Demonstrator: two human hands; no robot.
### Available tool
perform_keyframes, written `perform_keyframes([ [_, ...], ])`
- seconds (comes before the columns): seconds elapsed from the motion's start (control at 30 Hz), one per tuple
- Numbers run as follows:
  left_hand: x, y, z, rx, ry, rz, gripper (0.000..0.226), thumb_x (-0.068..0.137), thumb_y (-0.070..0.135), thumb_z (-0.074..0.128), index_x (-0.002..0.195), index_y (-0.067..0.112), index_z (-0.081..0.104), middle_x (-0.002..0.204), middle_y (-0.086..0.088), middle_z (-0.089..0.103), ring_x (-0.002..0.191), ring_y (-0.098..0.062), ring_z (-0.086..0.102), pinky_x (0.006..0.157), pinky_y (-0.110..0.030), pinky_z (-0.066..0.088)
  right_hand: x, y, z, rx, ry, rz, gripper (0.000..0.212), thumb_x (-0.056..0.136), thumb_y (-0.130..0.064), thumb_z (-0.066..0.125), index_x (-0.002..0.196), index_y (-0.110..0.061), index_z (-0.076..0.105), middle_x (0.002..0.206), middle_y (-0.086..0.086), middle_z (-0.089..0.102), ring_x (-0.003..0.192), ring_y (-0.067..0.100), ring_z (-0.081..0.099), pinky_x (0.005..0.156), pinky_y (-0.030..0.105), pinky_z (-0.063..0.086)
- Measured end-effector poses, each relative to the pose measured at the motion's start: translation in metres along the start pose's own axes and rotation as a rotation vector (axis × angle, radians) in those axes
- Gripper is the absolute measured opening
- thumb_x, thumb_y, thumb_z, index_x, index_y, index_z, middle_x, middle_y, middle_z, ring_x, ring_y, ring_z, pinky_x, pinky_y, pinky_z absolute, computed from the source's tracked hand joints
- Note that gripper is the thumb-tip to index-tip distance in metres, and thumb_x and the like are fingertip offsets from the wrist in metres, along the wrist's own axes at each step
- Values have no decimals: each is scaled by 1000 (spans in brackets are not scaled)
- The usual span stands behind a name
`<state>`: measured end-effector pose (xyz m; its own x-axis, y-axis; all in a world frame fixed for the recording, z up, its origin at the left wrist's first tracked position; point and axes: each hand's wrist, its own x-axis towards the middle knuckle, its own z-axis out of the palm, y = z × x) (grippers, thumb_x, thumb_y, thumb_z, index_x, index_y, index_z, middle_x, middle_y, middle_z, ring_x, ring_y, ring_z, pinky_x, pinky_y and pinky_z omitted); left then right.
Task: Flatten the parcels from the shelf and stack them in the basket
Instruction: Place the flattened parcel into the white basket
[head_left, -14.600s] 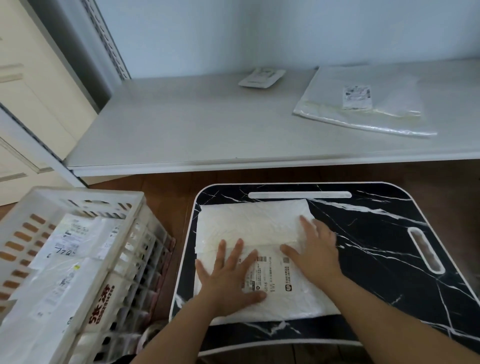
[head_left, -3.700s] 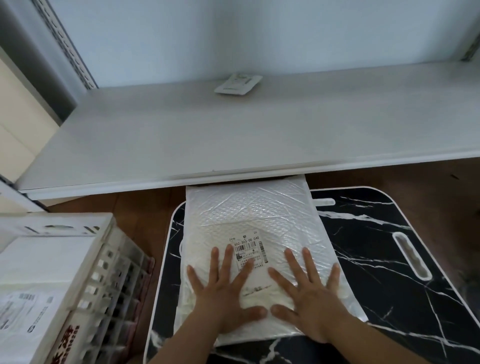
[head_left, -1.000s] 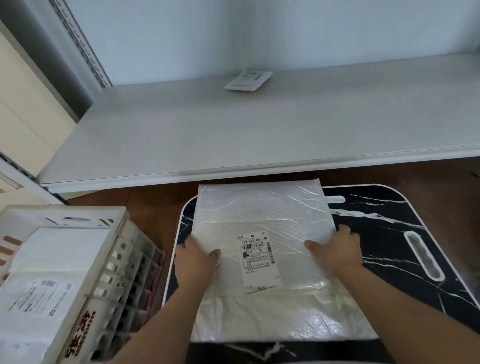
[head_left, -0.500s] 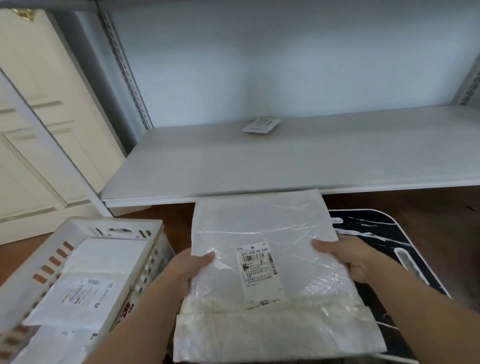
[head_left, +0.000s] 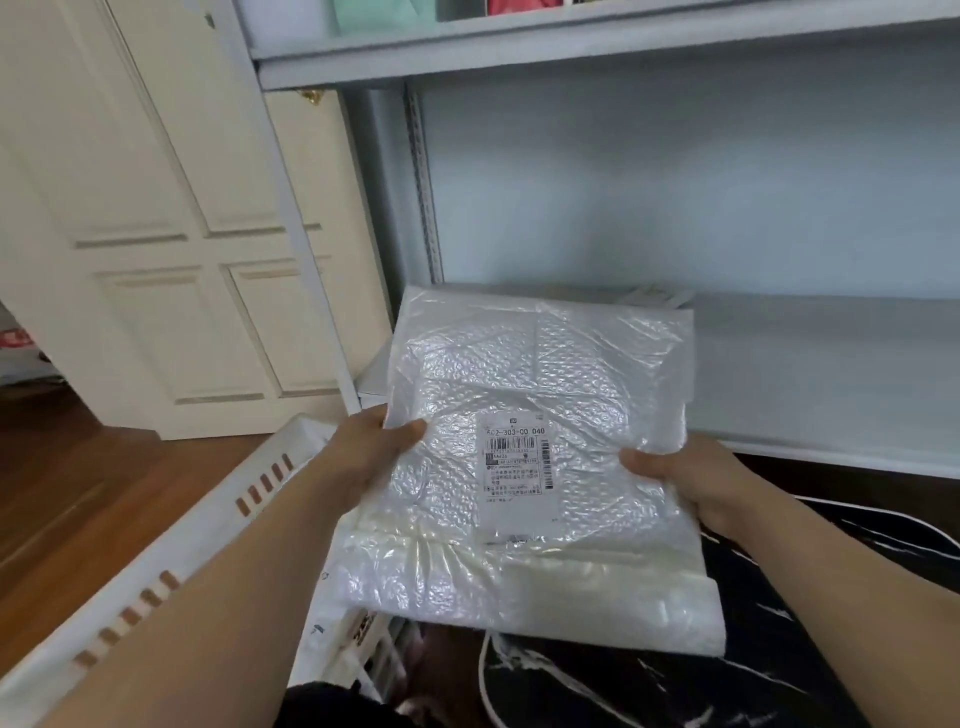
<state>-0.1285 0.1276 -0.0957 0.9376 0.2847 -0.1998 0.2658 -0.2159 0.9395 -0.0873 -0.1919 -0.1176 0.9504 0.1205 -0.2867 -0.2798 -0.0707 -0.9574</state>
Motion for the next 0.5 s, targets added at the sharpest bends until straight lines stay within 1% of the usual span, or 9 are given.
perform_keyframes([
  [0.07,7,2,-19,144,168,59,38,87,31,69,113,4,64,101,-18,67,80,-25,59,73,-32,48,11,-10,27,-57,10,-70,21,77,-7,77,96,-5,66,92,15,72,84,30,69,79,38,53],
  [0.1,11,3,-30,183,253,67,45,86,36,69,118,5,62,103,-15,66,80,-25,59,71,-31,46,16,-14,40,-71,11,-98,18,79,-9,77,93,-6,65,89,13,71,82,28,67,76,37,52],
  [0.17,18,2,-54,301,392,25,56,84,48,68,125,10,59,106,-8,64,89,-25,59,77,-30,45,27,-20,64,-53,31,-113,15,81,-9,75,91,-7,64,84,9,69,76,23,65,66,32,50],
  [0.23,25,-8,-83,496,462,-77,68,82,61,62,131,14,53,119,-7,62,102,-28,59,83,-33,47,42,-24,85,23,21,-86,15,82,-6,74,93,-8,64,84,7,70,73,20,66,60,29,50],
  [0.3,27,-27,-108,542,461,-218,82,81,66,58,140,11,43,133,-11,54,114,-32,55,76,-35,47,60,-25,110,85,35,-32,32,80,-5,76,109,-2,61,97,12,69,84,25,67,70,38,55],
  [0.33,28,-39,-116,431,455,-291,87,80,66,60,141,8,40,136,-14,51,116,-34,53,71,-36,46,69,-23,125,84,41,3,44,79,-5,77,117,2,57,104,16,67,90,28,66,80,43,56],
  [0.4,28,-64,-124,-12,418,-456,86,76,62,68,135,5,42,133,-15,49,111,-36,56,69,-41,51,84,-14,162,61,43,61,45,80,-7,77,117,7,55,102,18,65,90,29,65,86,42,54],
  [0.43,28,-76,-126,-234,369,-528,80,75,57,72,128,5,45,130,-16,51,105,-36,60,71,-43,56,90,-5,182,36,48,82,45,80,-10,78,115,8,56,102,18,65,91,30,65,88,43,54],
  [0.5,33,-102,-131,-560,321,-559,59,76,39,78,117,4,55,123,-19,59,91,-33,65,74,-45,59,97,17,224,-6,8,133,43,78,-15,79,108,9,59,103,19,67,94,32,66,91,46,54],
])
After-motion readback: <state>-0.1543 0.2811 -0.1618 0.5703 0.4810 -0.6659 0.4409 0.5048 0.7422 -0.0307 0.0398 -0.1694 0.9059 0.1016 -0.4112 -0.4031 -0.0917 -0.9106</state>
